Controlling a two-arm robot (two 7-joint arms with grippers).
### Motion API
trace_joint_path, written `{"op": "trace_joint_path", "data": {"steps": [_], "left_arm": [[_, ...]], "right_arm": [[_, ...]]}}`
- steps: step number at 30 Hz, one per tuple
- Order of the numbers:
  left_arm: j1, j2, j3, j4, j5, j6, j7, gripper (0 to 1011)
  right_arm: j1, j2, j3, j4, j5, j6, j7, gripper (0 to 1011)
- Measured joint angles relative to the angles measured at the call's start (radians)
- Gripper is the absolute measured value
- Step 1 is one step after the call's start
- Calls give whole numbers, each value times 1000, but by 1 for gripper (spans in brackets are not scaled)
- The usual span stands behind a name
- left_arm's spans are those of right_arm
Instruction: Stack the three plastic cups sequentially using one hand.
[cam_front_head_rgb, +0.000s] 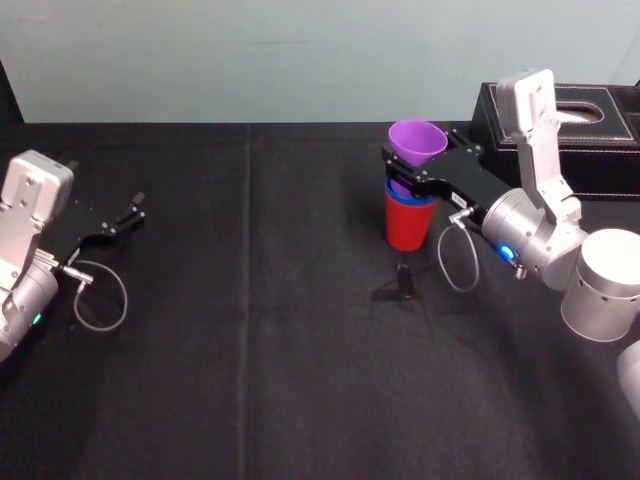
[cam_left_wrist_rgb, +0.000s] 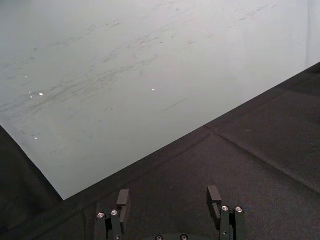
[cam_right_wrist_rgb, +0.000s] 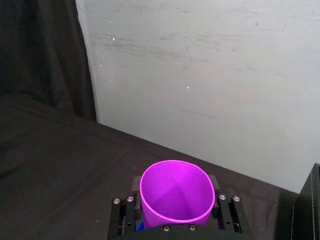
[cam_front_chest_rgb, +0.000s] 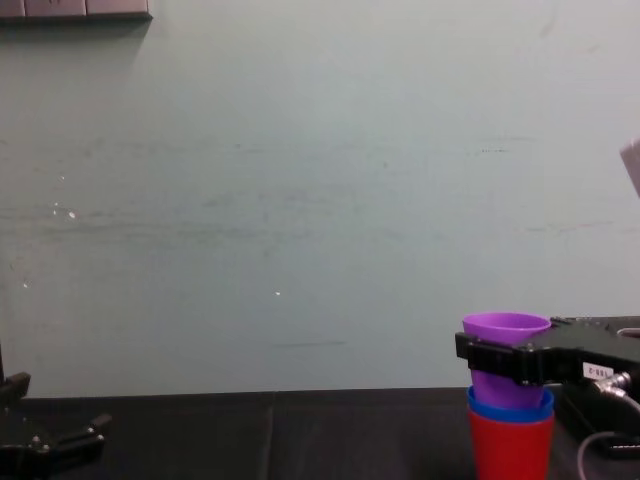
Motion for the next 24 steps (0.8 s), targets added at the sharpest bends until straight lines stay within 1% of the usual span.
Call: {"op": "trace_joint_path", "data": {"steps": [13, 24], "left_arm": [[0, 0, 0, 0, 0, 0, 0, 1005], [0, 0, 0, 0, 0, 0, 0, 1005]], "right_arm": [[-25, 7, 1, 7, 3, -21, 12, 754], [-26, 3, -2, 33, 2, -40, 19, 754]]}}
